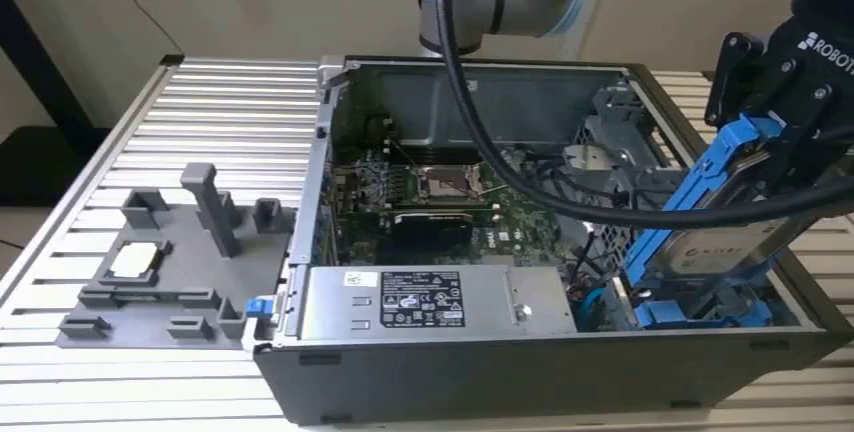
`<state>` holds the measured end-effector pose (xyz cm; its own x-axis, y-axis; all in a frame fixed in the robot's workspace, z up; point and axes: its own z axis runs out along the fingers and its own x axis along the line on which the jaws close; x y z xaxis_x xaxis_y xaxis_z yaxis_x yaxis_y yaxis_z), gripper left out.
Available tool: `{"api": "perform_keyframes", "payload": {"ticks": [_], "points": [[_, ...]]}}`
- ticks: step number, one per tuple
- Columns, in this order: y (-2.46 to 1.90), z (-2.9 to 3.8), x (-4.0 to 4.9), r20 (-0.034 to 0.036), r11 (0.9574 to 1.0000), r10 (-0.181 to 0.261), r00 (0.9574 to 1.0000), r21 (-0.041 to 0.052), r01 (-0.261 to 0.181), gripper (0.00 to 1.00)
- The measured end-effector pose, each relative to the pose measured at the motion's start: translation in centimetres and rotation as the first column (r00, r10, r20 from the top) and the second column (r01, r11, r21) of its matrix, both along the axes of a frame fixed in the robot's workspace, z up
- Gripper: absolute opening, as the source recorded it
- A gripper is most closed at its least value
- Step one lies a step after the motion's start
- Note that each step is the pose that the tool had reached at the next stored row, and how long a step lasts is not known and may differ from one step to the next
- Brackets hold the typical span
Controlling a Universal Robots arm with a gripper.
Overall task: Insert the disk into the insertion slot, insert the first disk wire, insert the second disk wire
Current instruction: 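Insert the disk into the insertion slot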
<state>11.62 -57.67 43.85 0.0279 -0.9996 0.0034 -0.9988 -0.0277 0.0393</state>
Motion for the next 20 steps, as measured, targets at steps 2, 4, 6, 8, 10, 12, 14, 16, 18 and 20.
{"api": "perform_keyframes", "payload": {"ticks": [2,4,6,8,10,12,14,16,18,20], "points": [[0.02,-0.29,0.10,0.0000,1.0000,0.001,1.0000,0.0002,-0.001,0.33],[0.02,-0.55,0.22,0.0000,1.0000,0.001,1.0000,0.0001,-0.001,0.33],[0.03,-0.86,0.34,0.0000,1.0000,0.002,1.0000,0.0000,-0.002,0.33],[0.03,-1.17,0.48,-0.0002,1.0000,0.002,1.0000,0.0001,-0.002,0.33],[0.03,-1.47,0.61,-0.0004,1.0000,0.003,1.0000,0.0000,-0.003,0.33],[0.03,-1.76,0.76,-0.0006,1.0000,0.004,1.0000,0.0000,-0.004,0.33],[0.03,-2.00,0.93,-0.0006,1.0000,0.005,1.0000,-0.0001,-0.005,0.33],[0.04,-2.20,1.12,-0.0006,1.0000,0.005,1.0000,0.0000,-0.005,0.33],[0.09,-2.39,1.22,-0.0006,1.0000,0.005,1.0000,0.0000,-0.005,0.33],[0.16,-2.61,1.28,-0.0006,1.0000,0.005,1.0000,0.0003,-0.005,0.33]]}}
